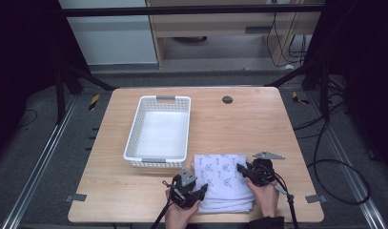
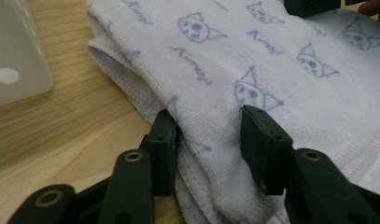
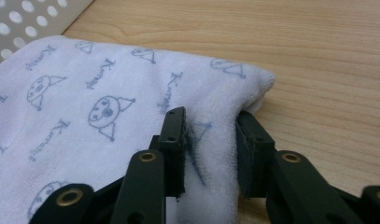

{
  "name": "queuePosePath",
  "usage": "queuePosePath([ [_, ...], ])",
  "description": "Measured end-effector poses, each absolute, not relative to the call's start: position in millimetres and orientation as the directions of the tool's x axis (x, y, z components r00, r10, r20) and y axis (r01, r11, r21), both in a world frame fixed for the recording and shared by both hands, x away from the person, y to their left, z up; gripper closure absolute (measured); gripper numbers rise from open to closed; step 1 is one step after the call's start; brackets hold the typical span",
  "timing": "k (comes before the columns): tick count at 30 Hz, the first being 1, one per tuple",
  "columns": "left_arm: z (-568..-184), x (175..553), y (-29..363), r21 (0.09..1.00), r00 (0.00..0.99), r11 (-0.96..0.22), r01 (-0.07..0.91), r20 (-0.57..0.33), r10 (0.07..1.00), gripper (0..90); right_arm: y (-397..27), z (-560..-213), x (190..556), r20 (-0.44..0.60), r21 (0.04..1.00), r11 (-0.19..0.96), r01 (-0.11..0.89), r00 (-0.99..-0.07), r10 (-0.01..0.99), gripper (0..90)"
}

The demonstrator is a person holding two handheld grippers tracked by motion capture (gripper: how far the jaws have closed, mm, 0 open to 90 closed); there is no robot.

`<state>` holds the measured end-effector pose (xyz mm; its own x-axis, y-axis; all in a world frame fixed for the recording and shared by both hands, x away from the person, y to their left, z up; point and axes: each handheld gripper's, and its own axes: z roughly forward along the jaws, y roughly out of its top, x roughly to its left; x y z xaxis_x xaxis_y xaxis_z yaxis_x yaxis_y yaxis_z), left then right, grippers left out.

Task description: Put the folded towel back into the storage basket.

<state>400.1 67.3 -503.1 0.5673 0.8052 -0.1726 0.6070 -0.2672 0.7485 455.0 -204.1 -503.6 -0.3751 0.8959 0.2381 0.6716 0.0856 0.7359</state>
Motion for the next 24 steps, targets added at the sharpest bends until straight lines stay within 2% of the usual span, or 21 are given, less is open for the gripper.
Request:
queuePosePath([
  [5,-502.5,398.1,65.2,0.758,0.573,-0.269,0.594,-0.164,0.803,67.0,-203.0,-503.4,453.9,0.245,0.737,0.075,0.672,-0.369,0.897,72.4],
  [9,-500.9,394.2,63.3,0.775,0.578,-0.285,0.565,-0.125,0.806,70.5,-200.0,-501.6,450.6,0.218,0.752,0.08,0.655,-0.361,0.907,76.4],
  [16,-490.8,388.9,68.8,0.814,0.589,-0.237,0.53,-0.153,0.793,72.3,-199.2,-492.6,442.7,0.199,0.783,0.079,0.617,-0.369,0.908,77.9],
  [24,-468.5,380.2,70.4,0.843,0.613,-0.237,0.482,-0.132,0.779,72.3,-202.3,-470.8,430.9,0.207,0.817,0.061,0.574,-0.389,0.898,78.0],
])
